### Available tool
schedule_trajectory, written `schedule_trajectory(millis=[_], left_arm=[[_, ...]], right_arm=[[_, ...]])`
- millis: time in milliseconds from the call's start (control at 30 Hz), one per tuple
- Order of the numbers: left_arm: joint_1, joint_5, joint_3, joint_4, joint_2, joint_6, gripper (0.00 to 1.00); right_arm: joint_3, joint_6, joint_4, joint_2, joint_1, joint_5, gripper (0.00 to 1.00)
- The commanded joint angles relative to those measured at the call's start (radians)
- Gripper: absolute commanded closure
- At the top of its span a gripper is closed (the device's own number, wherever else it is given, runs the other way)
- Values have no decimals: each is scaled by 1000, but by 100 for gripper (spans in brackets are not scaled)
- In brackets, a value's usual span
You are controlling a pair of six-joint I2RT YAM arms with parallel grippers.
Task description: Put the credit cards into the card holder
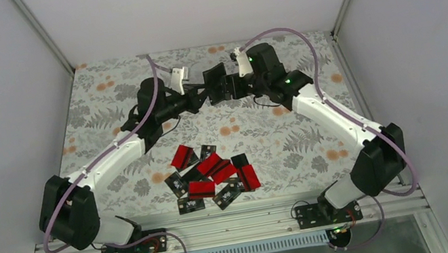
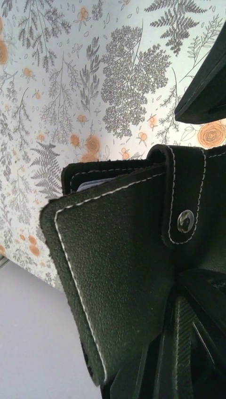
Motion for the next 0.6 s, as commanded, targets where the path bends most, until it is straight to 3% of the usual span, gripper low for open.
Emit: schedule_trajectory(millis=[0,467,567], left_arm=[[-10,-30,41,-14,6,41,98],[-23,-56,49,-58,-1,73,98],[-23,-104,47,-84,-1,71,98]], right_arm=[[41,16,-50,23,19,123,23],[32,107,-152,13,18,511,29],[4,114,-168,-10,4,559,34]])
